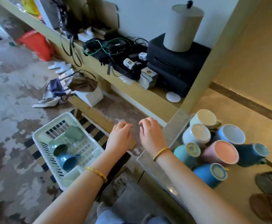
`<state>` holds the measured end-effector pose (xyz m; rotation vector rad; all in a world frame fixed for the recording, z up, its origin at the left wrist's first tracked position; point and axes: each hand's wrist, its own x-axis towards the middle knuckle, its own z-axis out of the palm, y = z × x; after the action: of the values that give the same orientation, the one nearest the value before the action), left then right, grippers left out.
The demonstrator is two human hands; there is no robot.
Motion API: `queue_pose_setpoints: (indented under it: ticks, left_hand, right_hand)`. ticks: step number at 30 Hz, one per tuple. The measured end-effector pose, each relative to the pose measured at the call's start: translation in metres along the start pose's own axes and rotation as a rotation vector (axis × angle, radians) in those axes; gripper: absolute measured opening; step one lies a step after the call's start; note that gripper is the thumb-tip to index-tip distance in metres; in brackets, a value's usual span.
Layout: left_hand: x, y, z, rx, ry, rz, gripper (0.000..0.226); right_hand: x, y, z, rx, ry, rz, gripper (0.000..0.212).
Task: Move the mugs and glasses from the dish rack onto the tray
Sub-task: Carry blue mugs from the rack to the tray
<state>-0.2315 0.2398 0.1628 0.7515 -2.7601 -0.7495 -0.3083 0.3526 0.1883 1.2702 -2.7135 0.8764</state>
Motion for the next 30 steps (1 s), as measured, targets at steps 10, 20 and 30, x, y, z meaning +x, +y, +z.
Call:
queue_pose_setpoints:
  ticks: [10,20,30]
  left_hand:
    - [-0.043,-0.173,-0.044,-0.042,-0.076,-0.419,0.033]
    - [-0.047,-0.295,-0.046,-0.136,-0.386,-0.716,0.049]
    - [-0.027,-0.368,0.018,-0.411,-0.344,-1.075,0.054]
  right_hand:
    - [0.031,-0.093,0.137,0.001,-0.421,-0.177,0.029]
    - [0.049,-0.141,0.247,0.049,-0.854,0.071,0.036]
    - [0.071,-0.118,0.371,-0.080,-1.221,0.089,0.042]
